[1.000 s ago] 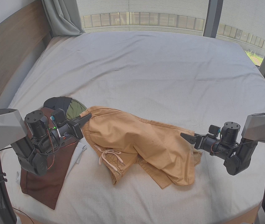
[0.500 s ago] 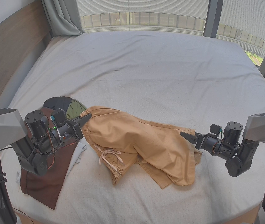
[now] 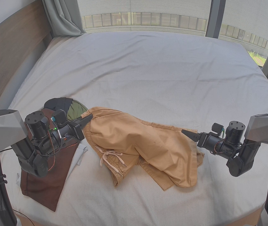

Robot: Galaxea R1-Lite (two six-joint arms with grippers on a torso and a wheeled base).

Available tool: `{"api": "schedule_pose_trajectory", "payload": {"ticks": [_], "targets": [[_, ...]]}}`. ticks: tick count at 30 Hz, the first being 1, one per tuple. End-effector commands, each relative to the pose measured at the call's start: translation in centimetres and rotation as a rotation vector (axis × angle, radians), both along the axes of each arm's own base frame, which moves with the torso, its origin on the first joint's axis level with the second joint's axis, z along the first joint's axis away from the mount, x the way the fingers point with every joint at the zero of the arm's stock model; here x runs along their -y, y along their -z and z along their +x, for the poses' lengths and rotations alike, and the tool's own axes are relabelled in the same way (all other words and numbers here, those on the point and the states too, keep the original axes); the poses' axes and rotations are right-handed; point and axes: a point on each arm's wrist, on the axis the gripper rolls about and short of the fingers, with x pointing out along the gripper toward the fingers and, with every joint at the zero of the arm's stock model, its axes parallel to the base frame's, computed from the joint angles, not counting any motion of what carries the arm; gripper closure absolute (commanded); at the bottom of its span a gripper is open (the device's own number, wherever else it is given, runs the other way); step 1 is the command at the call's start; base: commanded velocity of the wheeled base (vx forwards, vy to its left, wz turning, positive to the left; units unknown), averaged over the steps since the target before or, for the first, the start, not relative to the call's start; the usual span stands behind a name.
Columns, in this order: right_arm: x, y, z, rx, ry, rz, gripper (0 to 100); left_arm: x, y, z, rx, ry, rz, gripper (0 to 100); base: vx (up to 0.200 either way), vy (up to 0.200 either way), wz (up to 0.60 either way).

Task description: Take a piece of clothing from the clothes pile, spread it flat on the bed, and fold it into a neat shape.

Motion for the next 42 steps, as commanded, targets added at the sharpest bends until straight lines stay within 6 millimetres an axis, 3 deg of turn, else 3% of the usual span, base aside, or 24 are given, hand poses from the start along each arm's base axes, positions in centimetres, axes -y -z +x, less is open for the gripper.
{"api": "schedule_pose_trajectory", "payload": {"ticks": [1,19,20,27,32,33,42], "targets": [[-0.3,0.7,0.4,-0.025,-0.003,0.021,0,0.0,-0.1,0.0,0.003,0.000,-0.001,100,0.000,0.000,0.00],[-1.0,1.2,1.3,-0.046,-0.010,0.070,0,0.1,-0.1,0.0,0.005,0.002,-0.001,100,0.000,0.000,0.00],[-1.0,1.2,1.4,-0.041,-0.010,0.071,100,0.1,0.0,0.0,0.003,0.002,-0.001,100,0.000,0.000,0.00],[-0.7,0.6,1.3,-0.033,-0.001,0.073,100,0.0,-0.1,0.0,0.006,0.000,-0.001,100,0.000,0.000,0.00],[-0.4,-1.4,-0.6,-0.028,-0.055,0.077,100,0.0,-0.4,0.1,0.015,0.000,-0.005,100,0.000,0.000,0.00],[-0.1,-1.8,-1.7,-0.049,-0.114,0.080,100,0.0,-0.6,0.1,0.019,-0.003,-0.011,100,0.000,0.000,0.00],[0.1,-0.8,-3.3,-0.118,-0.168,0.072,100,0.0,-0.5,0.1,0.016,-0.001,-0.011,100,0.000,0.000,0.00]]}}
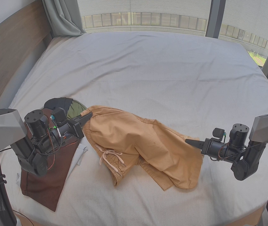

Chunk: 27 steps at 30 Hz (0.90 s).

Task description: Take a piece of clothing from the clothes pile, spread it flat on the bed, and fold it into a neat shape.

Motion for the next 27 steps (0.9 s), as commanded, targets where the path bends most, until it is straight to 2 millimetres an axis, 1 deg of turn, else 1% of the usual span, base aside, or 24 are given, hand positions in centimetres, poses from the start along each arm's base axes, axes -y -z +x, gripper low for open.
{"api": "schedule_pose_trajectory", "payload": {"ticks": [1,3,6,9,13,14,17,20,23,27], "targets": [[0.1,0.4,-0.5,-0.020,-0.003,-0.009,100,-0.1,-0.1,0.0,0.003,-0.003,-0.001,100,0.000,0.000,0.00],[0.0,0.9,-0.2,-0.028,0.005,-0.010,100,-0.2,-0.1,0.0,0.004,-0.005,0.000,100,0.000,0.000,0.00],[-0.1,0.9,0.2,-0.018,0.006,-0.008,100,-0.2,-0.1,0.0,0.003,-0.005,0.000,100,0.000,0.000,0.00],[0.1,0.6,1.2,0.014,0.031,-0.002,100,-0.1,-0.1,0.0,0.004,-0.003,0.001,100,0.000,0.000,0.00],[0.2,0.3,1.6,0.025,0.034,0.007,100,0.0,0.0,-0.1,0.003,0.000,0.003,100,0.000,0.000,0.00],[0.2,0.2,1.6,0.030,0.034,0.008,0,0.0,0.0,-0.1,0.003,0.000,0.003,100,0.000,0.000,0.00],[-0.2,-0.2,2.3,0.062,0.027,0.016,0,0.0,0.0,-0.1,0.002,0.001,0.003,100,0.000,0.000,0.00],[-0.4,0.2,3.1,0.070,0.025,0.020,0,0.0,-0.1,-0.1,0.005,0.001,0.002,100,0.000,0.000,0.00],[-0.6,0.0,3.9,0.084,0.029,0.039,0,0.0,-0.1,-0.1,0.005,0.001,0.002,100,0.000,0.000,0.00],[-0.6,-0.3,4.3,0.080,0.032,0.064,0,0.0,-0.1,-0.1,0.005,0.001,0.002,100,0.000,0.000,0.00]]}}
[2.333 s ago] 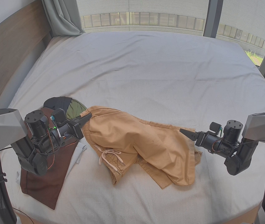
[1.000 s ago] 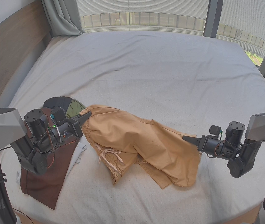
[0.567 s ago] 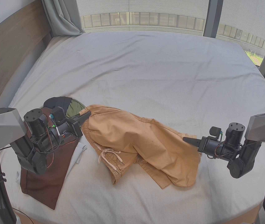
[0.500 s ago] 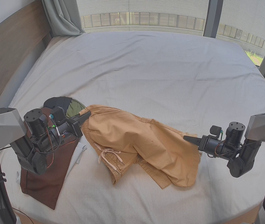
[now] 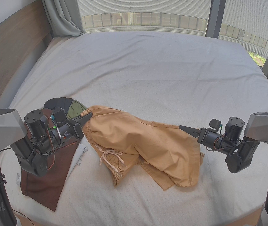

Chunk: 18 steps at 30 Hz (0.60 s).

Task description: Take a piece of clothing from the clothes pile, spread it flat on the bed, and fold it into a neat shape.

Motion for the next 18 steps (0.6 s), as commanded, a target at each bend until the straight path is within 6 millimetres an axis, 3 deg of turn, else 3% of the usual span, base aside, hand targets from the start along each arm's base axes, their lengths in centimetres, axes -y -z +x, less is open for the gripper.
{"api": "schedule_pose_trajectory", "payload": {"ticks": [1,9,10,18], "targets": [[-0.1,0.2,0.6,0.000,0.002,0.013,0,0.0,0.0,0.0,0.001,0.000,0.000,100,0.000,0.000,0.00],[-0.2,0.2,0.8,0.006,0.033,0.013,0,0.0,0.0,0.0,0.001,0.001,0.000,100,0.000,0.000,0.00],[-0.2,0.2,0.9,0.006,0.042,0.012,100,0.0,0.0,0.0,0.000,0.001,0.000,100,0.000,0.000,0.00],[-0.3,1.1,1.3,-0.002,0.069,0.006,100,0.1,0.0,0.0,0.001,0.004,0.000,100,0.000,0.000,0.00]]}}
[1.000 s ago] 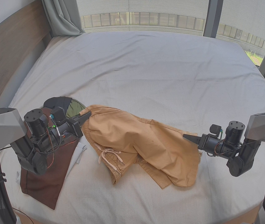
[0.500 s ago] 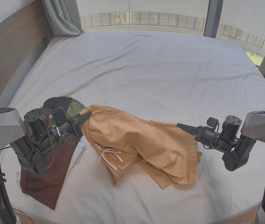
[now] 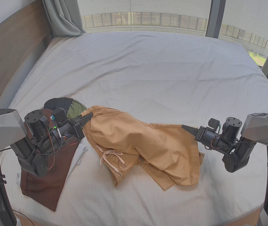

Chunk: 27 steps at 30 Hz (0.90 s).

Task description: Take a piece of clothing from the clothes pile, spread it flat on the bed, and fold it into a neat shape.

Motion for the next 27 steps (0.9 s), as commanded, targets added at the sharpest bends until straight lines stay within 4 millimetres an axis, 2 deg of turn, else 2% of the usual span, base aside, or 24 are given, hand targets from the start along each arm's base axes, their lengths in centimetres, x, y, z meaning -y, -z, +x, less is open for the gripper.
{"api": "schedule_pose_trajectory", "payload": {"ticks": [1,6,8,13,19,24,27], "targets": [[-0.1,0.4,0.0,-0.009,-0.002,-0.002,100,0.0,0.0,0.0,0.003,0.000,-0.001,100,0.000,0.000,0.00],[-0.2,-0.5,-0.2,0.011,0.015,0.000,100,0.0,-0.2,0.1,0.005,0.001,-0.006,100,0.000,0.000,0.00],[-0.4,-1.6,-0.4,0.038,0.026,0.004,100,0.1,-0.4,0.0,0.010,0.002,-0.007,100,0.000,0.000,0.00],[-0.6,-4.1,-1.8,0.078,0.024,0.008,100,0.6,-1.7,-0.3,0.031,0.021,-0.036,100,0.000,0.000,0.00],[-0.4,-5.5,-2.9,0.094,0.020,0.013,100,0.7,-2.5,-0.7,0.048,0.028,-0.045,100,0.000,0.000,0.00],[-1.2,-8.1,-5.0,0.138,-0.018,0.024,100,0.6,-3.6,-1.1,0.078,0.065,-0.044,100,0.000,0.000,0.00],[-1.4,-8.7,-5.4,0.150,-0.024,0.027,100,0.6,-3.9,-1.3,0.086,0.065,-0.047,100,0.000,0.000,0.00]]}}
